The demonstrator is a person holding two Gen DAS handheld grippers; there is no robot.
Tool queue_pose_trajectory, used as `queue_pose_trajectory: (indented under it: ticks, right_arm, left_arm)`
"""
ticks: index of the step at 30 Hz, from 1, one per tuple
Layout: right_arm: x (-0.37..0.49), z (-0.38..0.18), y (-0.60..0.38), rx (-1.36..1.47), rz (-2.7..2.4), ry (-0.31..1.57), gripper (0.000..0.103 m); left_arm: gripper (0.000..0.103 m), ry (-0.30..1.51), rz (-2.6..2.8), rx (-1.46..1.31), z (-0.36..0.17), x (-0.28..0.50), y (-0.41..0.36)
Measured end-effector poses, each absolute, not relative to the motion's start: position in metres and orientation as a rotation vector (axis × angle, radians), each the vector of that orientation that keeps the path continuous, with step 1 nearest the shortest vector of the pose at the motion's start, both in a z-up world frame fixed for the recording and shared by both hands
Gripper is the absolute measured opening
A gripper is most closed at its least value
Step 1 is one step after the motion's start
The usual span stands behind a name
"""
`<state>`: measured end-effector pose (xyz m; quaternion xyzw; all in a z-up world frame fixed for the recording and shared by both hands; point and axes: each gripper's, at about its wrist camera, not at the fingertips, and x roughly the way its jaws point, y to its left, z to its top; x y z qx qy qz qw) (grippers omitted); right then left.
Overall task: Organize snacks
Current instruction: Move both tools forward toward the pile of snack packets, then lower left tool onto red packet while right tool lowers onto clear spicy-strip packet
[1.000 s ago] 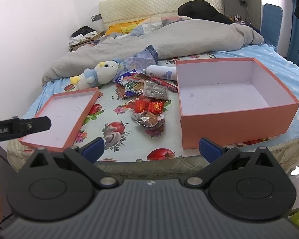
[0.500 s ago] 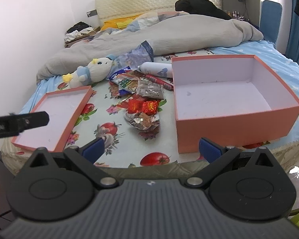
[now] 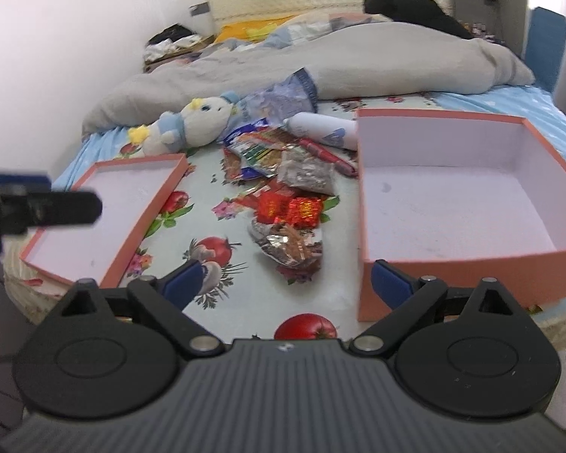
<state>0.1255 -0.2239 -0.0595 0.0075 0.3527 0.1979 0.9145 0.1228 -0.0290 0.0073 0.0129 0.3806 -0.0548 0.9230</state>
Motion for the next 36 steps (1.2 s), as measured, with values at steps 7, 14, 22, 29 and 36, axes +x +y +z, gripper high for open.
queue_pose_trajectory:
  ticks: [7,14,22,29,36]
  right_arm:
    - [0.147,-0.084,-0.208,-0.026,0.465,0.794,0.078]
    - [0.165,-0.100,-0.197,-0.077,0.506,0.849,0.078]
    - [0.176,-0.107,-0.189,-0.080,0.514,0.868,0.078]
    - [0.178,-0.112,-0.188,-0.066,0.503,0.881,0.078]
    - [0.180,-0.118,-0.184,-0.064,0.490,0.887,0.078]
  left_arm:
    - [0.103,0.861,-0.158,0.087,0.022,0.151,-0.033]
    - [0.103,0.986,-0.220,0.109,0.021,0.166,-0.037]
    - [0.103,1.136,-0.184,0.111,0.001,0.192,-0.031]
    - [0.103,1.244,-0.108,-0.066,-0.010,0.227,-0.001]
    - [0.103,1.300,-0.073,-0.168,-0.016,0.245,0.013]
